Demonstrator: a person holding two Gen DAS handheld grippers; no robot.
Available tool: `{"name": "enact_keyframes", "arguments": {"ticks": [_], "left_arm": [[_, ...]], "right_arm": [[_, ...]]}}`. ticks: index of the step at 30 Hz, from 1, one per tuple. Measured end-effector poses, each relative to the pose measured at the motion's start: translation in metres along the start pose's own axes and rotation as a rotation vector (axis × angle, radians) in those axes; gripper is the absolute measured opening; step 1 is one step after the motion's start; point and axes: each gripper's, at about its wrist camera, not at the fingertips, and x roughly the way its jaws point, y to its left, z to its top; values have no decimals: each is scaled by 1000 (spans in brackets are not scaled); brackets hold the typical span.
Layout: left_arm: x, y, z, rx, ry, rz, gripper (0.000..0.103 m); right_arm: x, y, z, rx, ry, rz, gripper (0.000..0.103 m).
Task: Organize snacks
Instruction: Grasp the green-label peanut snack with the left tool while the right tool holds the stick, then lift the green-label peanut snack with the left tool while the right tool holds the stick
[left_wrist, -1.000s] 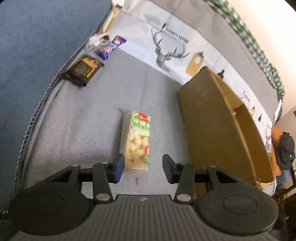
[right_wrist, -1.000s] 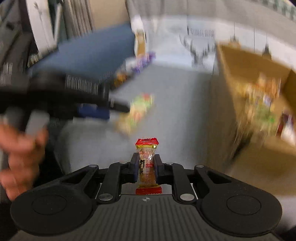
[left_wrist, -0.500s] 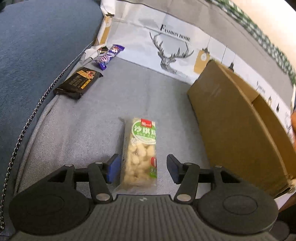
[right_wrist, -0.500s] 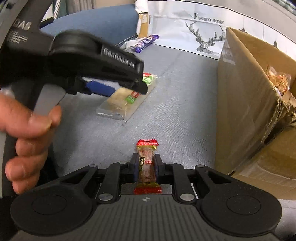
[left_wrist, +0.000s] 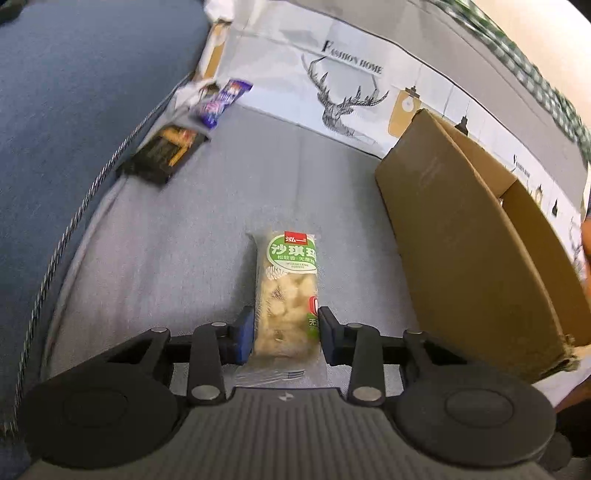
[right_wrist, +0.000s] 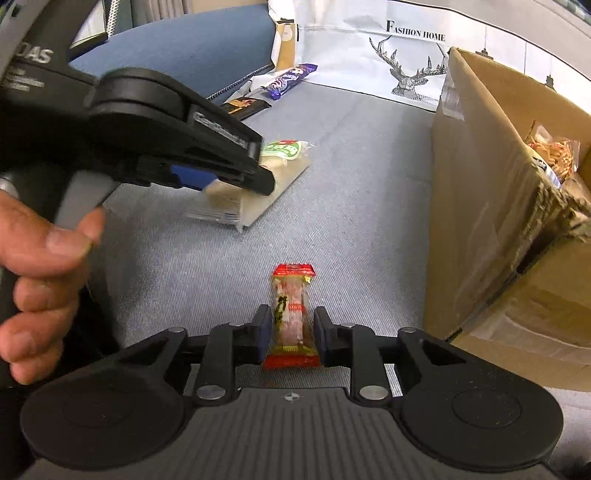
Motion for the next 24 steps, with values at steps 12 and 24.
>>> {"name": "enact_keyframes", "arguments": {"ticks": [12,24], "left_arm": [[0,6,-12,-102,68,-6,42],[1,3,-14,-86,60,2,46]], "right_arm": [[-1,-1,-6,-16,-15,-13,23],[0,1,-5,-9,-14,-15,23]]}}
